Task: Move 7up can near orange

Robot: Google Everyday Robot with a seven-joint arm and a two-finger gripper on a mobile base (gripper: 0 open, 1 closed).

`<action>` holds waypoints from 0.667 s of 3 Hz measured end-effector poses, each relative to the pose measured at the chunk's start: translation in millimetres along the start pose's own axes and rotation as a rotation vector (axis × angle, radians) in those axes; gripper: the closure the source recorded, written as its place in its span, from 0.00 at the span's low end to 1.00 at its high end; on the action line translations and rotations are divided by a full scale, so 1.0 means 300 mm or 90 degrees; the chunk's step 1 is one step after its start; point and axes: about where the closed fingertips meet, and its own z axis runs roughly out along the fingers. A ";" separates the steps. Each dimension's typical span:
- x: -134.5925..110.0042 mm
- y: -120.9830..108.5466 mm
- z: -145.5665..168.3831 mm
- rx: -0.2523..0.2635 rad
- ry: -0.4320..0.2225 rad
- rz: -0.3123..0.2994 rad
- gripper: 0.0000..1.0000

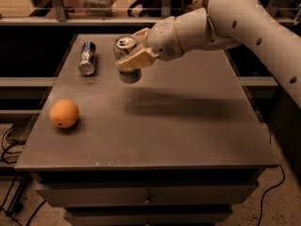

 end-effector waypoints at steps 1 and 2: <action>-0.030 0.093 0.073 -0.058 -0.025 -0.001 0.89; -0.030 0.169 0.129 -0.104 -0.047 0.022 0.70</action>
Offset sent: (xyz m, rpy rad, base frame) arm -0.0656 0.0596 -0.0315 0.0894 0.1712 0.2098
